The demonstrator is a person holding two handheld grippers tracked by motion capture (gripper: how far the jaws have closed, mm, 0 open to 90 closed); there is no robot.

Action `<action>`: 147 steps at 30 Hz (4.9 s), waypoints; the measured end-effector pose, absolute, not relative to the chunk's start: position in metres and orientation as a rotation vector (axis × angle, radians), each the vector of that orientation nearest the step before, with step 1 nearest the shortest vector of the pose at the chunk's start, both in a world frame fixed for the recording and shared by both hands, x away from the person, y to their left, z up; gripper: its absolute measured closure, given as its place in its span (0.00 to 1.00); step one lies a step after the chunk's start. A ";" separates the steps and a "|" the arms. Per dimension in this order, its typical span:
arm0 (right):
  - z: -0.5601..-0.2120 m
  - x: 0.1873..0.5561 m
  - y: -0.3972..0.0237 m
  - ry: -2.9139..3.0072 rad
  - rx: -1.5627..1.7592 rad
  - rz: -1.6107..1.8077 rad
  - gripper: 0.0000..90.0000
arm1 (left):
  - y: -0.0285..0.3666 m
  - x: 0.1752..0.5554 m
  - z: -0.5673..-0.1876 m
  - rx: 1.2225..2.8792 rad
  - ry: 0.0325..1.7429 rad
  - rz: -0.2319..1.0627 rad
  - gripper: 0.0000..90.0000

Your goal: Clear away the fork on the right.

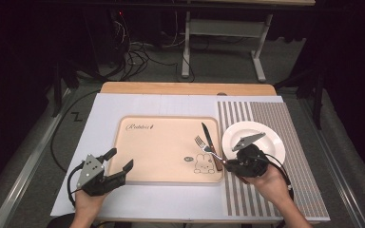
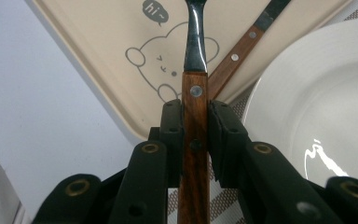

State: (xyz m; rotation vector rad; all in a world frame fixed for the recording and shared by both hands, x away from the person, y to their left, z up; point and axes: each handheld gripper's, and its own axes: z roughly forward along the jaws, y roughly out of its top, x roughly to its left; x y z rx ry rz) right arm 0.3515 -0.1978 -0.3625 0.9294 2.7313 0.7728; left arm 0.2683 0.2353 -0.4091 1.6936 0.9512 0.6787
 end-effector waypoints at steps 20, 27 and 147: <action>-0.366 0.375 -0.158 2.715 0.998 0.785 0.87 | 0.237 0.268 -0.409 1.691 0.952 0.675 0.32; -0.370 0.384 -0.144 2.722 1.013 0.780 0.87 | 0.236 0.269 -0.409 1.693 0.951 0.675 0.32; -0.413 0.416 -0.100 2.683 1.033 0.686 1.00 | 0.238 0.269 -0.408 1.684 0.963 0.675 0.32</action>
